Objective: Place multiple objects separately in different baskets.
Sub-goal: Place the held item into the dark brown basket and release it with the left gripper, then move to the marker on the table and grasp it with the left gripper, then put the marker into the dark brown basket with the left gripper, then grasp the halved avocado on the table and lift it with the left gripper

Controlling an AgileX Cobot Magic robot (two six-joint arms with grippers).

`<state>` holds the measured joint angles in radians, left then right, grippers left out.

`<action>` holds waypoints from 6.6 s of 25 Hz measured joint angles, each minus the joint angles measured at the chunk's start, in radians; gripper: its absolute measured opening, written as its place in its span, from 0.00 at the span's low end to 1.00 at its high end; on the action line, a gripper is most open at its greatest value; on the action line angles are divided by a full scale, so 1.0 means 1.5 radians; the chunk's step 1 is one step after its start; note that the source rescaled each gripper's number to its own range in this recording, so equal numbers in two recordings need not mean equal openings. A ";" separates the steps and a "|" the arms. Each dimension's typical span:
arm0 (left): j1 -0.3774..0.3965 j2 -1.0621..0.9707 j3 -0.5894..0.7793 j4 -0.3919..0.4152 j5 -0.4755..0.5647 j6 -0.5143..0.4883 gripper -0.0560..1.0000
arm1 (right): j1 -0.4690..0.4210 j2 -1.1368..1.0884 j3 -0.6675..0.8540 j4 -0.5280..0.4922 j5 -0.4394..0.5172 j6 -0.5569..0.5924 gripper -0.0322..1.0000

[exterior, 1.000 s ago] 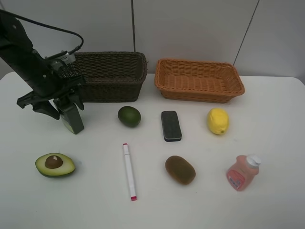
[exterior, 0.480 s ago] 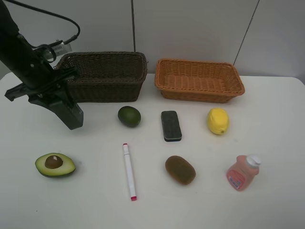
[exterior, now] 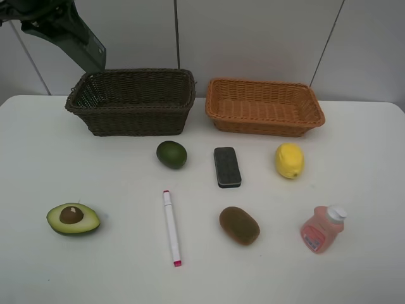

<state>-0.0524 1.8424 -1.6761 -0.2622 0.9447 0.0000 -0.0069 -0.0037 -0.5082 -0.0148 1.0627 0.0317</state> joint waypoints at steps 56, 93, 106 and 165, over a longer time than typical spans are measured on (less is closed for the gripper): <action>-0.294 -0.100 0.204 0.037 0.170 -0.255 0.83 | 0.000 0.000 0.000 0.000 0.000 0.000 1.00; -0.430 0.225 0.225 0.066 -0.031 -0.263 0.16 | 0.000 0.000 0.000 0.000 0.000 0.000 1.00; -0.428 0.081 0.227 0.069 -0.062 -0.176 0.05 | 0.000 0.000 0.000 0.000 0.000 0.000 1.00; -0.291 -0.011 0.141 0.132 0.170 0.139 1.00 | 0.000 0.000 0.000 0.000 0.000 0.000 1.00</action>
<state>-0.4890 1.8262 -1.4642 -0.0636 1.2001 0.2092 -0.0069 -0.0037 -0.5082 -0.0148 1.0627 0.0317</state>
